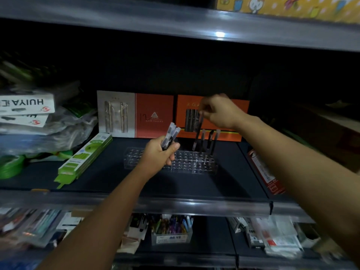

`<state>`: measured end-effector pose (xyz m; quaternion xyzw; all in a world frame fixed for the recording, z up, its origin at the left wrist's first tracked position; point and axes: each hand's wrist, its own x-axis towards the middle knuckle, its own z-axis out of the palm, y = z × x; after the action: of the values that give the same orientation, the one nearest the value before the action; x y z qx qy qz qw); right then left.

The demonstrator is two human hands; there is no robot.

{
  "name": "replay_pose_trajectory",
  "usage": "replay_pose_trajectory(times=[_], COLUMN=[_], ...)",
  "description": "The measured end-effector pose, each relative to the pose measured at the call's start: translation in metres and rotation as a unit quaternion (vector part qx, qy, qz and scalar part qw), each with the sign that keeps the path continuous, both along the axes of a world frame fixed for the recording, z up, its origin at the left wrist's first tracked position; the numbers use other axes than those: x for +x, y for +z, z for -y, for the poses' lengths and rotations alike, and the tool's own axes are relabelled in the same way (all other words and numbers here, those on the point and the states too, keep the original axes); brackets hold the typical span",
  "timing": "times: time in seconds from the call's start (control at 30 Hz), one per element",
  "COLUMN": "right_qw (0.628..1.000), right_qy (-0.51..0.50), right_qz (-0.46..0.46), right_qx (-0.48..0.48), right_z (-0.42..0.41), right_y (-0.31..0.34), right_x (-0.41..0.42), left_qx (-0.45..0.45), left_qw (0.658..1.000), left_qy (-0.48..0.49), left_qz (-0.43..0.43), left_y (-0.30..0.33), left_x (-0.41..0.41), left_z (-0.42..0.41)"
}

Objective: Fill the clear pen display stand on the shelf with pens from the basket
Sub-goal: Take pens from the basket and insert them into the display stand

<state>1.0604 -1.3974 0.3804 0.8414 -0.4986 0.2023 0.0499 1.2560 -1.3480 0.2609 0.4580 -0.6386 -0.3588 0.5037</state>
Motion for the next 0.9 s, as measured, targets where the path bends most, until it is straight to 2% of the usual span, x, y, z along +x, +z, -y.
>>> replay_pose_trajectory(times=[0.37,0.9], right_qw=[0.999,0.999], right_qy=[-0.001,0.001], right_qz=[-0.052,-0.034], right_qx=[0.008,-0.009], right_z=[0.014,0.017], right_y=[-0.013,-0.018], right_x=[-0.003,-0.004], left_qx=[-0.006,-0.009], left_qw=[1.0,1.0], left_qy=[0.011,0.017], left_qz=[-0.004,-0.013], left_y=[-0.003,-0.003], left_x=[0.001,-0.005], left_z=[0.004,0.003])
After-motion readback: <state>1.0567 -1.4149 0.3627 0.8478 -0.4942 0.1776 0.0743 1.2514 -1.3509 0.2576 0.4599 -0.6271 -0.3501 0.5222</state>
